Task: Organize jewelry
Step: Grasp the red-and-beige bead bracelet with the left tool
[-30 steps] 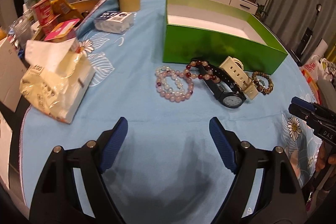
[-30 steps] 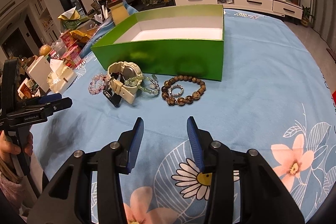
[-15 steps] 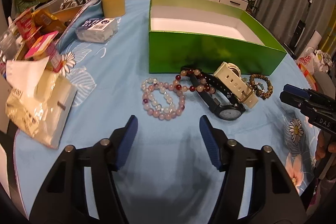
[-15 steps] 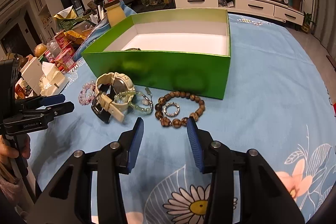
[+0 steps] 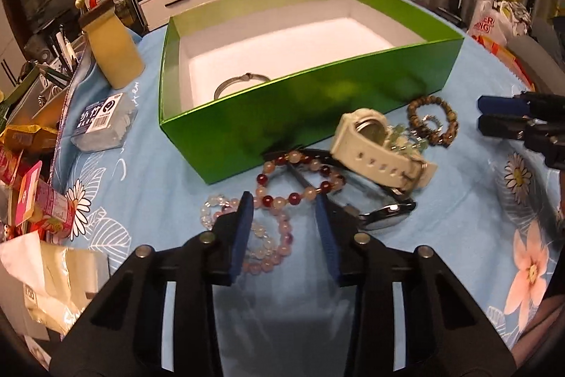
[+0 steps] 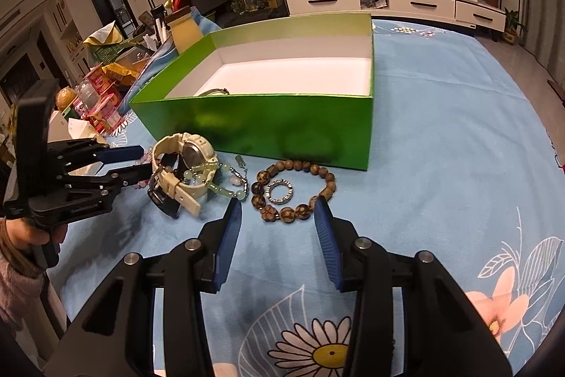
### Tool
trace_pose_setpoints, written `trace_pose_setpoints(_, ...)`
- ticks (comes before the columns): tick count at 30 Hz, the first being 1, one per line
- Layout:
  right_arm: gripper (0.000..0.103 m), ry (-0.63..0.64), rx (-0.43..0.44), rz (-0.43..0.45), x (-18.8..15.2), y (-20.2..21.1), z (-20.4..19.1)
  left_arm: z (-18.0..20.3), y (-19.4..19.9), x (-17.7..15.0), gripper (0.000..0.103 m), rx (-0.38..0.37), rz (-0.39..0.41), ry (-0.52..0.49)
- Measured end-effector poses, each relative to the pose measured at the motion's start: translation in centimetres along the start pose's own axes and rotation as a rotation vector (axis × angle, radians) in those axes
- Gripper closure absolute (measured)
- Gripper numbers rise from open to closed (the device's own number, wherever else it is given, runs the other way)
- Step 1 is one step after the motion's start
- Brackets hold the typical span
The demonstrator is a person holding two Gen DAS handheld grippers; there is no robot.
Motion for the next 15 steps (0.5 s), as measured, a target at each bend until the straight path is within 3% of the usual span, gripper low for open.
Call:
trace_pose_setpoints(12,0.059,-0.049,0.0,-0.012,-0.2,-0.2,1.0,1.6,-0.7,1.1,0.066,-0.023,-0.03,-0.212)
trace_pose_setpoints(15,0.059,-0.057,0.0,-0.014,-0.2,-0.3,1.0,2.0,-1.2,1.5,0.08,-0.049,-0.057,-0.25)
Point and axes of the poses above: each gripper's, at about its wrist camera, not at the fingertips, and y roughly against the way its jaws point, z to its right, x to its top, the point moved 1 cm from there along -y, roughly the way its jaws point, and after that the axes turned 3 degrees about -z, right-handed, at the moved point
